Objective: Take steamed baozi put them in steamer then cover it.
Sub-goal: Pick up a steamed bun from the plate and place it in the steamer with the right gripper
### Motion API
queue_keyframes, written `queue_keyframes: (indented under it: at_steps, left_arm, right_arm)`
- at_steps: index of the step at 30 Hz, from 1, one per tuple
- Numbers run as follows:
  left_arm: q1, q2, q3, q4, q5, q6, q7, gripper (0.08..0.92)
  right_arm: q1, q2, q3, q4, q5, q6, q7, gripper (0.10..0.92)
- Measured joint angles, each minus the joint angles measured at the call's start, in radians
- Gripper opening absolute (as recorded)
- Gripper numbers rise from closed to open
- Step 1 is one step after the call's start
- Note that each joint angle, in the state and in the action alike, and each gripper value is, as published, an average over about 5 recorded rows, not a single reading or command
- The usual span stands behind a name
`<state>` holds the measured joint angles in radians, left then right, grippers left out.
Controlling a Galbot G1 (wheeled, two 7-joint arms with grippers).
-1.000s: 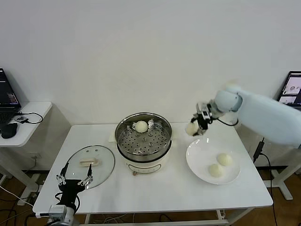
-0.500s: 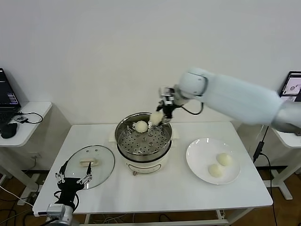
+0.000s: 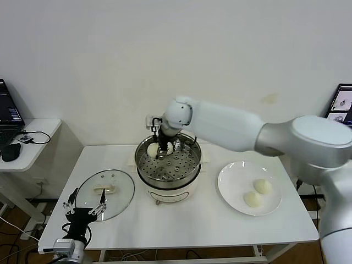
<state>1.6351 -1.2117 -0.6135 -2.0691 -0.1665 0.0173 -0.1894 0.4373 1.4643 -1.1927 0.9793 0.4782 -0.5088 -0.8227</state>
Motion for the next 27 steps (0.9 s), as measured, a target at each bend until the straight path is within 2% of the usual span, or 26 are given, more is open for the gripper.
queue_keyframes:
  at_steps: [13,21,27]
  left_arm:
    - [-0.008,0.0,0.003,0.005,0.0,0.0,0.0,0.823]
    - [-0.007,0.001,0.005,0.004,0.0,0.002,0.0,0.823]
    - [-0.006,0.008,0.002,0.001,-0.003,0.004,0.001,0.823]
  right_arm:
    - [-0.072,0.075,0.015,-0.124,-0.071,0.003,-0.007,0.649]
    - [-0.08,0.087,0.025,-0.146,-0.08,0.02,-0.014,0.805]
    - [-0.044,0.053,0.015,-0.11,-0.085,0.042,-0.061,0.822]
